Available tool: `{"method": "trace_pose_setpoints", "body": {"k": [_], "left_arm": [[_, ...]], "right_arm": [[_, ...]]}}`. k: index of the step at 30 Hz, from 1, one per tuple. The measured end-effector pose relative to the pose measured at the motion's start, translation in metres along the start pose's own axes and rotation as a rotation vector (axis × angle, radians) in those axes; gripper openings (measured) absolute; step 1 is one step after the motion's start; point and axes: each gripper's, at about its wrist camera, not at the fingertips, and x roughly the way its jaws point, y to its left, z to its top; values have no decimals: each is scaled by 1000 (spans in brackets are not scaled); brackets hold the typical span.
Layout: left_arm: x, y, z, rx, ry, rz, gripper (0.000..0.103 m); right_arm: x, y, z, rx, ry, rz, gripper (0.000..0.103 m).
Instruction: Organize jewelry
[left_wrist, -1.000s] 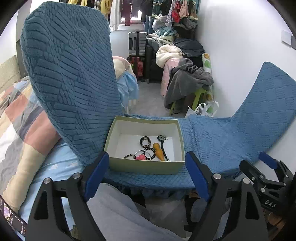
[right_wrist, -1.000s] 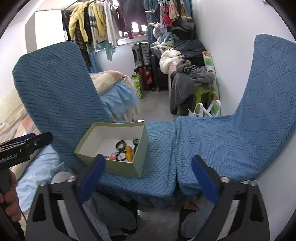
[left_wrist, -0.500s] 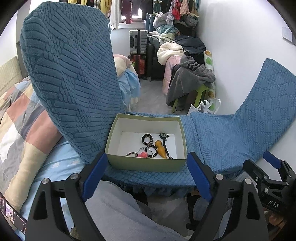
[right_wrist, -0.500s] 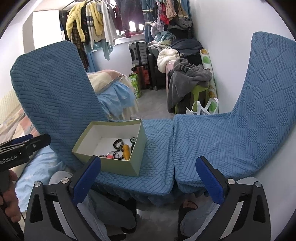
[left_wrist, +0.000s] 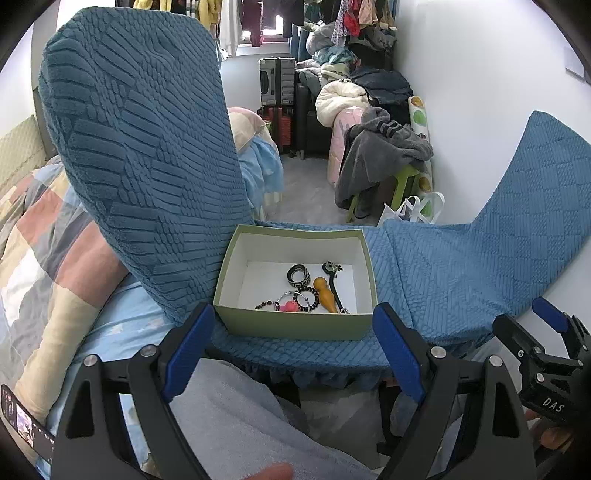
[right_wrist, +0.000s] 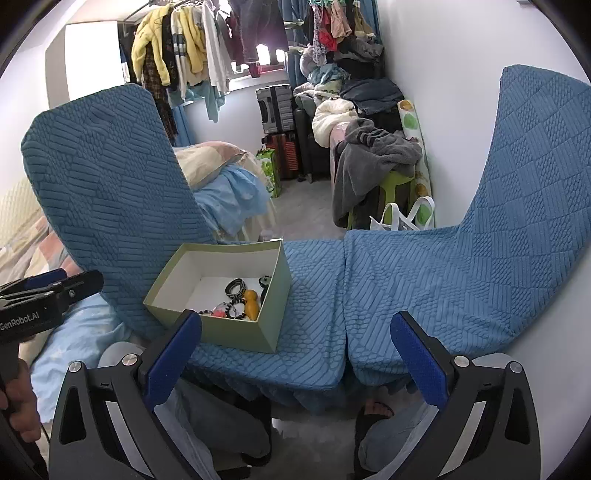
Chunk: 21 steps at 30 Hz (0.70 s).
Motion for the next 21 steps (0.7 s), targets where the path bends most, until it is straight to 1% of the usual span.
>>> {"method": "trace_pose_setpoints", "body": {"k": [5,10,21], "left_arm": [[-1,0,0,-10,-5,-8,87],[2,-3,-1,12,14,-1,88],[-4,-3,-2,6,-3,3,88]], "right_arm": [[-1,0,1,0,-4,-2,103],[-2,0,3,0,-8,7,103],[-4,-1,2,3,-9,6,103]]}}
